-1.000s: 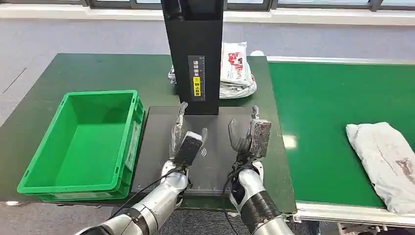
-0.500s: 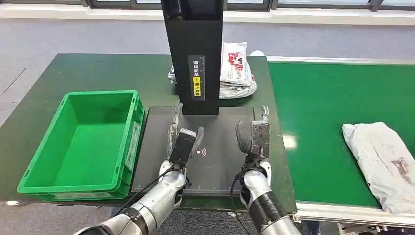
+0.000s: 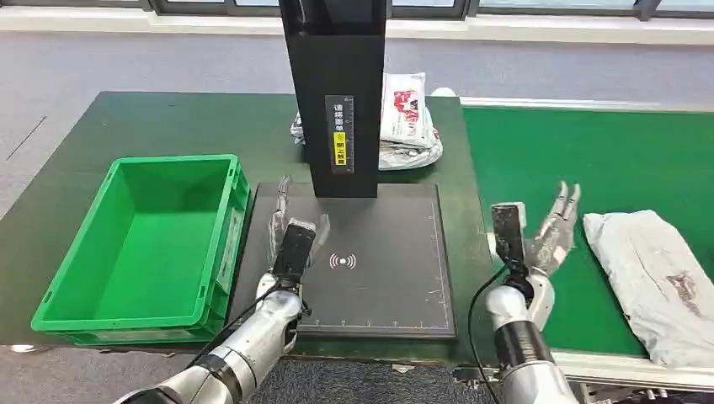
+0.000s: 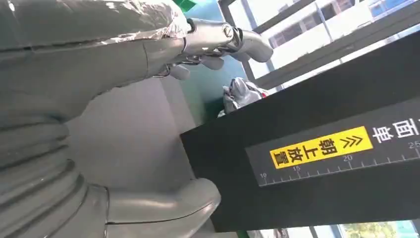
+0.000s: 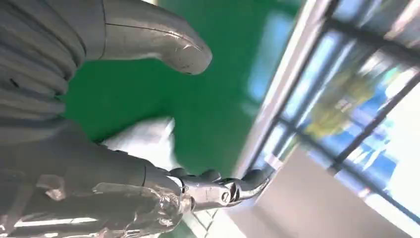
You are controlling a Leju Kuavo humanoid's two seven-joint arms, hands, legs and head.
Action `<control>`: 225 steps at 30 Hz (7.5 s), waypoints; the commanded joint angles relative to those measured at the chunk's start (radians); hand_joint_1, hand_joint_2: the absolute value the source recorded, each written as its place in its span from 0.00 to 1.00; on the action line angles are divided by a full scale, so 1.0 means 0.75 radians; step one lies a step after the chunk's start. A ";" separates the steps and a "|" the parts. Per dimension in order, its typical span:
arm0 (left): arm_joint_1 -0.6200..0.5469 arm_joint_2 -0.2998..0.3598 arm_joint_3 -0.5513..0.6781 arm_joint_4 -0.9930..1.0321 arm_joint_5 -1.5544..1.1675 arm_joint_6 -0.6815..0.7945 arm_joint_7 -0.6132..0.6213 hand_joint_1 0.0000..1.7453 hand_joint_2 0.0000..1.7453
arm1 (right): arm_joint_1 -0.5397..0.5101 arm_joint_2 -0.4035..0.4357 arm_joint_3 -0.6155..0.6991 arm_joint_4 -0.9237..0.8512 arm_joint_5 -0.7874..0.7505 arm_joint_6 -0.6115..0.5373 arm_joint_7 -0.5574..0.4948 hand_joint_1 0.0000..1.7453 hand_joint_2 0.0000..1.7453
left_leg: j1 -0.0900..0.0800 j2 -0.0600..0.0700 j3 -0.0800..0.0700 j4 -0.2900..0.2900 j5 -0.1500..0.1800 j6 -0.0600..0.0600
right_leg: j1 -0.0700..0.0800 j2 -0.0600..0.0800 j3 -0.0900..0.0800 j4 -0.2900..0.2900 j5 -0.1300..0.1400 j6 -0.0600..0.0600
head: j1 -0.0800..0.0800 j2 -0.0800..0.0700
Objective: Moved the parcel from conveyor to table for the left to box.
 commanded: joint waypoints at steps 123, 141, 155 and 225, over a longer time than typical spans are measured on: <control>0.363 0.074 0.234 -0.391 -0.055 0.065 0.004 0.00 1.00 | 0.254 -0.213 -0.090 -0.060 0.368 0.479 0.685 1.00 1.00 | 0.000 0.006 0.004 0.000 -0.001 0.004 | 0.001 0.005 0.005 -0.004 0.002 0.001 | 0.001 0.000; 0.356 0.056 0.188 -0.402 -0.154 0.075 0.004 0.00 1.00 | 0.445 -0.071 0.345 -0.829 -0.160 0.171 0.149 1.00 1.00 | 0.000 0.005 0.001 0.002 -0.001 0.004 | 0.000 0.004 0.002 -0.001 0.001 0.002 | 0.000 0.000; 0.237 0.057 -0.013 -0.356 -0.107 0.087 0.004 0.00 1.00 | 0.173 -0.018 1.115 -0.466 -0.181 0.483 0.305 1.00 1.00 | 0.002 0.010 0.001 0.001 0.000 0.004 | 0.002 0.009 0.002 -0.003 0.003 0.002 | 0.000 0.000; 0.117 0.124 -0.351 0.158 -0.607 -0.134 0.353 0.00 1.00 | 0.403 -0.037 0.635 -0.582 -0.981 0.465 -0.019 0.00 1.00 | 0.002 0.004 0.003 -0.001 0.000 0.005 | 0.002 0.003 0.004 -0.006 0.002 0.002 | 0.000 0.000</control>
